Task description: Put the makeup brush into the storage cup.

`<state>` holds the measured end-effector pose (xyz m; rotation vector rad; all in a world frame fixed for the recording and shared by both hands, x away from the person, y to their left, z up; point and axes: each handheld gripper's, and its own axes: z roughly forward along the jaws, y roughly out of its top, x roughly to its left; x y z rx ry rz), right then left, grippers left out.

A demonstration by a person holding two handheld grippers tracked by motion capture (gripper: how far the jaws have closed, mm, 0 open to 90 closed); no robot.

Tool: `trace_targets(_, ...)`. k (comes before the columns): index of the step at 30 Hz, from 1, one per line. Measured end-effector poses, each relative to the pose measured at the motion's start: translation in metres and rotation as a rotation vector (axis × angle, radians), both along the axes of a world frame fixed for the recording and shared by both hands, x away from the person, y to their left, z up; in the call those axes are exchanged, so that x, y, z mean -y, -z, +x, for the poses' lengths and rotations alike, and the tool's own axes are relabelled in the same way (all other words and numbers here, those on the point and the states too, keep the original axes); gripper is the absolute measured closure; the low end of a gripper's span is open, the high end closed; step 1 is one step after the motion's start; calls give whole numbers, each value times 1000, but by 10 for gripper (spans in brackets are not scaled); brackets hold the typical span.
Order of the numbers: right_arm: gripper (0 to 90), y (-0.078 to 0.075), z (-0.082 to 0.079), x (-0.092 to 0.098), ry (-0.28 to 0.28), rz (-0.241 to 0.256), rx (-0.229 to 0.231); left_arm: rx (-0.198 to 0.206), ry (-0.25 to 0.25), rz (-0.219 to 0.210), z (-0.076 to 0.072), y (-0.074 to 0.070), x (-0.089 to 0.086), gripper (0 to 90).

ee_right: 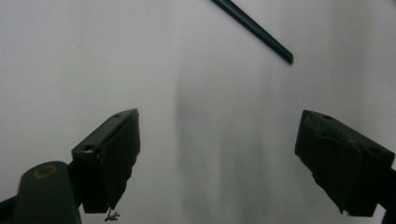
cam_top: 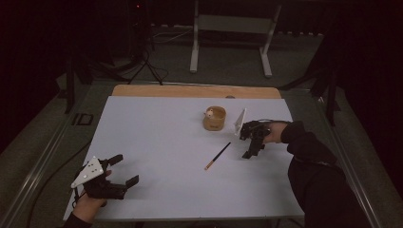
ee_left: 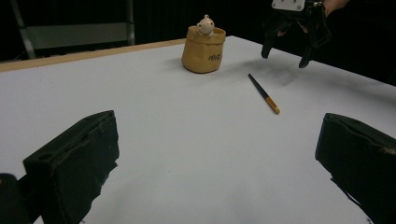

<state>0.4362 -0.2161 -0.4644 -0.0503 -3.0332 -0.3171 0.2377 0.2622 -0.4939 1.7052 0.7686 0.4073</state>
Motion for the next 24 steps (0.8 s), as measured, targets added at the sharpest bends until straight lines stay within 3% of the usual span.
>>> trace_targets(1,155,0,2,-5,-22,-31,15,-1,0,1,0,0,0,7)
trace_targets(4,146,-1,3,-12,-54,-46,23,-2,2,0,0,0,0,7)
trace_targets(6,152,-1,3,-16,-82,-64,74,-2,2,-2,0,0,0,7)
trace_targets(7,144,-1,3,-18,-89,-73,78,-2,2,-2,0,0,0,7)
trace_targets(12,138,-3,5,-25,-110,-77,67,-5,4,-5,0,0,0,7)
trace_targets(13,141,-4,4,-29,-157,-83,82,-5,7,-6,0,1,0,7)
trace_targets(15,141,-4,3,-33,-196,-78,92,-5,7,-7,0,1,0,7)
trace_targets(18,146,-5,4,-36,-217,-82,82,-5,9,-6,0,1,0,7)
trace_targets(22,136,-4,1,-42,-305,-75,102,-7,13,-3,0,1,0,7)
trace_targets(24,136,-4,1,-44,-322,-60,107,-8,12,-1,-1,1,1,7)
